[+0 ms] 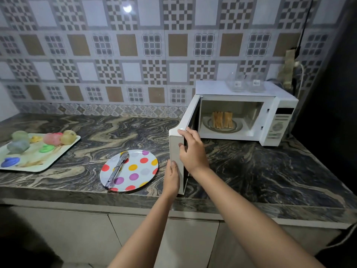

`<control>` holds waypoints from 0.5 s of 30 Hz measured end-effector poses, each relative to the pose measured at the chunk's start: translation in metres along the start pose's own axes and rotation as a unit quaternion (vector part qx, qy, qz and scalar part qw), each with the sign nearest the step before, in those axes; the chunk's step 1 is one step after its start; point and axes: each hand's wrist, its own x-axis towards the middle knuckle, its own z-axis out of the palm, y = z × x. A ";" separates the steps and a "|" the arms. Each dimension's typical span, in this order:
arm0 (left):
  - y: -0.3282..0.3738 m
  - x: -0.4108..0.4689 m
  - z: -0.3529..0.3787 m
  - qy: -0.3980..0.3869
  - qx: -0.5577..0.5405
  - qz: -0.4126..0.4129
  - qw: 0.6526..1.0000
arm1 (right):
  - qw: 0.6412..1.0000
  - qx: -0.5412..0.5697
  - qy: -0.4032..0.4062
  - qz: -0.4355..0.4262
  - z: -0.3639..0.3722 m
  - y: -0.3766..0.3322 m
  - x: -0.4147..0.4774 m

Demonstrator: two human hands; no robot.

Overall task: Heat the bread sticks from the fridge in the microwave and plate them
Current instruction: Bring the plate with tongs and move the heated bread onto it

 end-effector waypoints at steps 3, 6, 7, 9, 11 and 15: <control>0.010 -0.003 -0.002 -0.015 0.010 -0.007 1.000 | 1.000 -0.014 -0.008 0.006 -0.004 -0.005 0.004; 0.018 -0.006 -0.011 -0.019 0.010 -0.026 0.999 | 1.000 -0.022 0.000 0.000 -0.011 -0.010 0.009; 0.017 -0.006 -0.015 -0.019 0.013 -0.026 0.999 | 1.000 -0.025 0.005 -0.012 -0.011 -0.012 0.010; 0.016 -0.011 -0.025 -0.008 0.041 -0.027 0.999 | 0.999 -0.029 0.008 -0.040 -0.009 -0.019 0.011; 0.013 -0.010 -0.041 0.013 0.083 -0.023 0.996 | 0.997 -0.028 0.013 -0.069 0.000 -0.029 0.014; 0.015 0.011 -0.091 0.067 0.103 -0.019 0.992 | 0.992 -0.017 0.004 -0.126 0.036 -0.047 0.027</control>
